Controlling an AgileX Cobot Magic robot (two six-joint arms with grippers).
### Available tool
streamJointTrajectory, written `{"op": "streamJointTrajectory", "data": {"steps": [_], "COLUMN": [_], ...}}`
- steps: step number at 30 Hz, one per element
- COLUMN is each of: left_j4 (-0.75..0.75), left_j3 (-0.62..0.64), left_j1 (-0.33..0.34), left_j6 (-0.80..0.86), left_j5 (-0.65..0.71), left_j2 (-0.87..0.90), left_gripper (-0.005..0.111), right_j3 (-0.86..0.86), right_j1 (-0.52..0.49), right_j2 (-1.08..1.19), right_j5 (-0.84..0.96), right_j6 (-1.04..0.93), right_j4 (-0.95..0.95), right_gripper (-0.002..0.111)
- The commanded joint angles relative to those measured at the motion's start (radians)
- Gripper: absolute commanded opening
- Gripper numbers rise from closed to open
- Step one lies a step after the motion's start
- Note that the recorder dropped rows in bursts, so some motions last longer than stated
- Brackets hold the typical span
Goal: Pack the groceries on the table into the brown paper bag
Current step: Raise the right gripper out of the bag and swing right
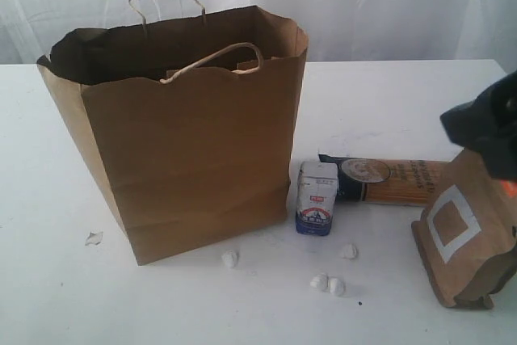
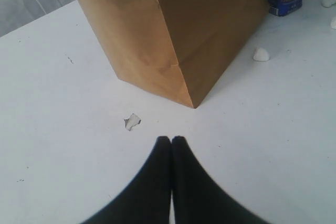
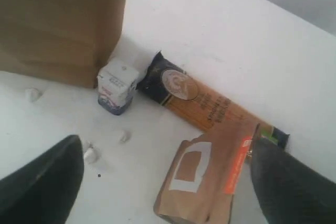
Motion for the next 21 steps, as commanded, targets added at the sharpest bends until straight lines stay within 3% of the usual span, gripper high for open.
{"op": "streamJointTrajectory", "data": {"steps": [1, 7, 15, 17, 21], "left_j4": [-0.003, -0.003, -0.003, -0.003, -0.003], "left_j3": [0.004, 0.004, 0.004, 0.004, 0.004], "left_j1": [-0.001, -0.001, -0.001, -0.001, -0.001], "left_j6": [-0.002, -0.002, -0.002, -0.002, -0.002], "left_j5": [0.001, 0.001, 0.001, 0.001, 0.001], "left_j2": [-0.004, -0.004, -0.004, -0.004, -0.004], "left_gripper": [0.000, 0.000, 0.000, 0.000, 0.000], "right_j3": [0.094, 0.146, 0.151, 0.151, 0.151], "right_j1": [-0.003, -0.003, -0.003, -0.003, -0.003], "right_j2": [0.013, 0.056, 0.085, 0.090, 0.115], "right_j5": [-0.094, -0.192, -0.363, -0.384, -0.422], "right_j6": [0.043, 0.077, -0.037, -0.079, -0.226], "right_j4": [0.026, 0.038, 0.226, 0.261, 0.348], "right_gripper": [0.080, 0.075, 0.007, 0.000, 0.000]}}
